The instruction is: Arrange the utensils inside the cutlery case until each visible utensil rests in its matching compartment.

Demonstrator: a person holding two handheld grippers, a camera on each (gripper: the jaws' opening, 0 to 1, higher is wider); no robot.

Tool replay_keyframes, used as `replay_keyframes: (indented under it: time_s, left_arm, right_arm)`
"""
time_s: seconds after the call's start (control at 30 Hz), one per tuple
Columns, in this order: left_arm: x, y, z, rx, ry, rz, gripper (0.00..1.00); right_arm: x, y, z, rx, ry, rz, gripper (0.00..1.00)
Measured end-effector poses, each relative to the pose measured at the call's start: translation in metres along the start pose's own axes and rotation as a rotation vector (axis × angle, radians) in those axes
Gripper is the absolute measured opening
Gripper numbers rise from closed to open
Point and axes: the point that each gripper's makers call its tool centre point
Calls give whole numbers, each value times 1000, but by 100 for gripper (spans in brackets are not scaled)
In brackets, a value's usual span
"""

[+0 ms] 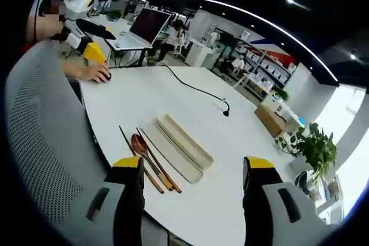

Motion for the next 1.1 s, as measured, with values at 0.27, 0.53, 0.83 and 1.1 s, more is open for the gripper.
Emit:
replay_keyframes:
  time_s: [0.27, 0.53, 0.83, 1.1]
  left_arm:
    - [-2, -2, 0, 11, -10, -2, 96]
    - [-9, -11, 0, 53, -38, 21, 93]
    - [-10, -8, -3, 50, -49, -2, 91]
    - [-13, -9, -3, 64, -72, -30, 90]
  right_arm:
    - [-2, -8, -3, 40, -12, -1, 68]
    - [2, -12, -4, 71, 10, 0, 67]
    - [1, -17, -4, 73, 12, 87, 67]
    - [-6, -12, -5, 22, -23, 148, 67]
Point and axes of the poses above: the point that each gripper's makers call its tool centre point, and the gripper's own axes: z roughly forward along the fingers, y roughly to its left, x roughly out of its underside, and after that the axes turned 3 degrees about z, right-handed
